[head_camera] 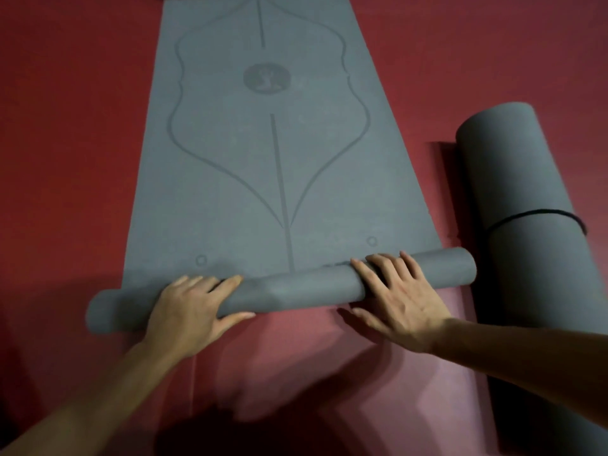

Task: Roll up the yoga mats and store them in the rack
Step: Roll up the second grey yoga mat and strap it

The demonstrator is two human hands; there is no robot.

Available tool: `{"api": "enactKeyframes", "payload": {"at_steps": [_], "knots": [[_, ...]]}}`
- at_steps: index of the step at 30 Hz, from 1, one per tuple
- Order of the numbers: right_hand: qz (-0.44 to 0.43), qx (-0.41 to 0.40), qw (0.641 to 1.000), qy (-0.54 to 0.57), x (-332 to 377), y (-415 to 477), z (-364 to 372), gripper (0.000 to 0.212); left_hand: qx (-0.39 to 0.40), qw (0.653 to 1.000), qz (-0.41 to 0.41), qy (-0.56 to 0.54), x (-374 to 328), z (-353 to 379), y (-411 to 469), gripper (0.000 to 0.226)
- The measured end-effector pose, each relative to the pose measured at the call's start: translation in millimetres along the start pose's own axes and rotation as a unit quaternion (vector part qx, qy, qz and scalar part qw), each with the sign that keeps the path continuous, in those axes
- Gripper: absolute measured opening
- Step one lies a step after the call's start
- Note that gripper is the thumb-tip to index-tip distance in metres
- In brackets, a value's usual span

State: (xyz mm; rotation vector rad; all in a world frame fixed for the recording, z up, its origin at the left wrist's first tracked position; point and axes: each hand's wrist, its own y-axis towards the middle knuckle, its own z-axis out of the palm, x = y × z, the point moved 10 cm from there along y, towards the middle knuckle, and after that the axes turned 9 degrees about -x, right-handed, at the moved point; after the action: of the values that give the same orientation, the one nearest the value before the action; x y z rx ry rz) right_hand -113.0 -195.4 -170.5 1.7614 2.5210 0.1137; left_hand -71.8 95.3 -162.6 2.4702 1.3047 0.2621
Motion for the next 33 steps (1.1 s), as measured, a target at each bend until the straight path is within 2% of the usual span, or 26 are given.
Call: {"api": "enactKeyframes", "payload": {"at_steps": [5, 12, 15, 18, 21, 24, 27, 33], "knots": [[-0.006, 0.029, 1.0, -0.007, -3, 11, 13, 0.078, 0.047, 0.998, -0.033, -0.001, 0, 7, -4, 0.074], [0.015, 0.053, 0.998, -0.018, -17, 51, 16, 0.071, 0.02, 1.0, -0.017, -0.009, -8, 12, 4, 0.072], [0.044, 0.025, 0.999, -0.017, -24, 61, 7, 0.067, 0.011, 1.0, -0.018, -0.003, 4, 19, 22, 0.071], [0.046, -0.019, 0.999, -0.009, -13, 58, -6, 0.063, 0.041, 0.999, -0.021, -0.007, 12, 29, 30, 0.072], [0.029, 0.012, 0.999, -0.003, 7, 47, 2, 0.073, 0.06, 0.998, -0.03, -0.008, 21, 33, 37, 0.073], [0.032, 0.058, 0.997, -0.023, 8, 51, 18, 0.087, -0.007, 0.998, -0.035, -0.048, 21, 20, 42, 0.059], [0.034, 0.074, 0.996, -0.028, -1, 68, 23, 0.088, -0.09, 0.989, -0.06, -0.101, 15, 4, 37, 0.041], [0.049, 0.089, 0.995, -0.001, -15, 97, 26, 0.087, -0.005, 0.998, -0.043, -0.043, 22, 26, 49, 0.072]]}}
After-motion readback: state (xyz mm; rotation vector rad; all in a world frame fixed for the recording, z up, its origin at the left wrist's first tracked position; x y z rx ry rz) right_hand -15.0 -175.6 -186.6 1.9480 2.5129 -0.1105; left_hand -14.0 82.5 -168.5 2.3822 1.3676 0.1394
